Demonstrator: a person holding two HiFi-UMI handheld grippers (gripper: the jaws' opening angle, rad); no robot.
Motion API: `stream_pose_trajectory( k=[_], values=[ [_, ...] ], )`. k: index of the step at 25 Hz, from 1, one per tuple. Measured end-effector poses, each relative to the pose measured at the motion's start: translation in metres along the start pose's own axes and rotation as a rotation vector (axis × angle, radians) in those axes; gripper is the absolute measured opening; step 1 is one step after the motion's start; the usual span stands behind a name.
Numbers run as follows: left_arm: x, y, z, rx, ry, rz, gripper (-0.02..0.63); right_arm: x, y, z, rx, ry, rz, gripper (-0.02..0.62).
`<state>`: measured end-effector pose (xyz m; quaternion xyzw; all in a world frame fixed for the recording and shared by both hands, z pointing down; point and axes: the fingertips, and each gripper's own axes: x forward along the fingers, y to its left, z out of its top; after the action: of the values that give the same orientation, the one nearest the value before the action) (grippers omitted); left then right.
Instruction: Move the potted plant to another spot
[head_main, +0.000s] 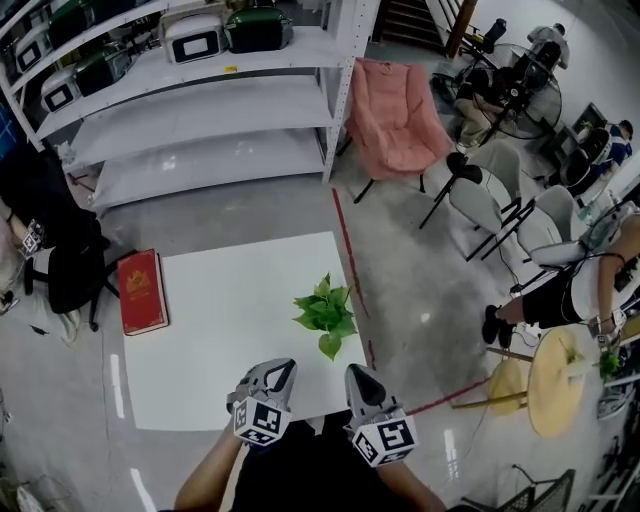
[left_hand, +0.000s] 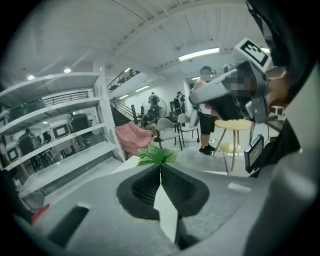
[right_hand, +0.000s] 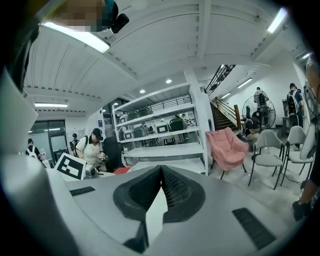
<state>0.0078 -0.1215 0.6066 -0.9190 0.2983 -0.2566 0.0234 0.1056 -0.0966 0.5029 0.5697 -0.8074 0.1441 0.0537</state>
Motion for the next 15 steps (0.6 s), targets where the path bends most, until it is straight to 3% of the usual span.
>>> stream_pose_trajectory(
  k=[10, 15],
  values=[
    [0.082, -0.007, -0.030, 0.084, 0.134, -0.146, 0.023, 0.020, -0.043, 0.010, 0.001, 0.007, 0.033, 0.011],
    [0.115, -0.007, -0.043, 0.253, 0.247, -0.218, 0.025, 0.029, -0.064, 0.009, 0.018, 0.023, 0.034, 0.011]
  ],
)
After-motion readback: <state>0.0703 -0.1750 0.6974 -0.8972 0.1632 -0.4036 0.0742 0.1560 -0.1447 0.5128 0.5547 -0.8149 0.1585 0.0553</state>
